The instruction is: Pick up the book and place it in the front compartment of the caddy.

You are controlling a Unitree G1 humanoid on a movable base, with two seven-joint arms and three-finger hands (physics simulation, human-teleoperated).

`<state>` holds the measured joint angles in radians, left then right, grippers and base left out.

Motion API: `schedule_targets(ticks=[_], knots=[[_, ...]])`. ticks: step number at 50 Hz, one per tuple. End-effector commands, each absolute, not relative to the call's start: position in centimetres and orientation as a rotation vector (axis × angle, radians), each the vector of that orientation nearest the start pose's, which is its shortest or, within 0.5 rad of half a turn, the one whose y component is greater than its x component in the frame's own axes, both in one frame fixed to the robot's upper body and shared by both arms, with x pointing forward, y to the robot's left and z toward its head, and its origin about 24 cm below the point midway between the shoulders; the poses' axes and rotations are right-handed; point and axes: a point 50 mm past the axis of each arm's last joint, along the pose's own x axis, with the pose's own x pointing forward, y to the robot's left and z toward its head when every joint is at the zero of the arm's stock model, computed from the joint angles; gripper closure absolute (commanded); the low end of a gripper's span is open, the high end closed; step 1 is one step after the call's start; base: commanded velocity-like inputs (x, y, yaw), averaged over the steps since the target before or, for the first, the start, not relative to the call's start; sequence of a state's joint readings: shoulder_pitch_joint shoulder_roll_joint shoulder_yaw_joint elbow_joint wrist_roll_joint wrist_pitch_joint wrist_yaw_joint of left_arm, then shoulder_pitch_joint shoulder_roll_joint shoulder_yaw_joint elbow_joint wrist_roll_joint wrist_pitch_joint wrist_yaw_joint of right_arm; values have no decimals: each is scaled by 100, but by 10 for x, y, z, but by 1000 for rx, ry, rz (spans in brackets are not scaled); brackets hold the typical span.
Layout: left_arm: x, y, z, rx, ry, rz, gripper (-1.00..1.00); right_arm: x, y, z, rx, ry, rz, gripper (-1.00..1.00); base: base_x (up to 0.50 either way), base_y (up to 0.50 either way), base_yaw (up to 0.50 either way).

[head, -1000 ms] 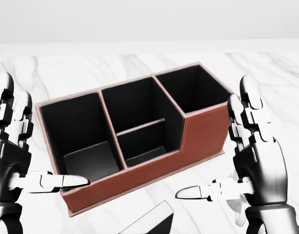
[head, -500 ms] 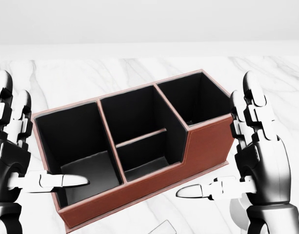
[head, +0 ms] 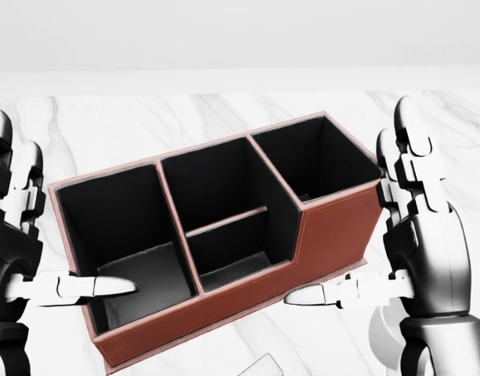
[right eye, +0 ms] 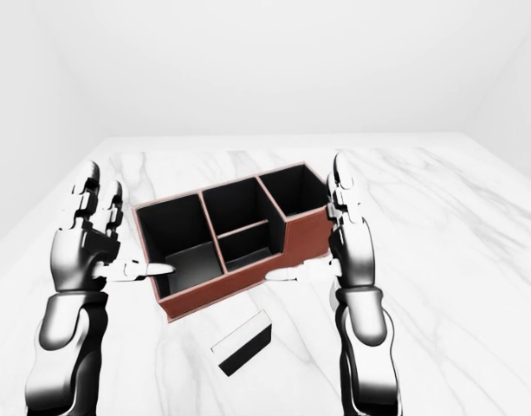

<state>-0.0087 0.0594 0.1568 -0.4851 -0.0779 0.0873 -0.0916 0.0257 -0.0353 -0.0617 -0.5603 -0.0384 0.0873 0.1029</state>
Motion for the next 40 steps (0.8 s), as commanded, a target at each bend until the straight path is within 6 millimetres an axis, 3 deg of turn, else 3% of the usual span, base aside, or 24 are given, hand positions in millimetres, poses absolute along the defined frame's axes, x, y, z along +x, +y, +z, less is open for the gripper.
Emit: schedule_targets(ticks=[1,20,40], knots=[[234,187,150,41,-418,35,-100,228,-163,167,-192,-489,37,-100,0,0,0],[236,193,152,42,-424,52,-100,223,-152,188,-348,-579,97,-100,0,0,0],[238,196,151,45,-418,60,-100,209,-144,191,-510,-575,185,-100,0,0,0]])
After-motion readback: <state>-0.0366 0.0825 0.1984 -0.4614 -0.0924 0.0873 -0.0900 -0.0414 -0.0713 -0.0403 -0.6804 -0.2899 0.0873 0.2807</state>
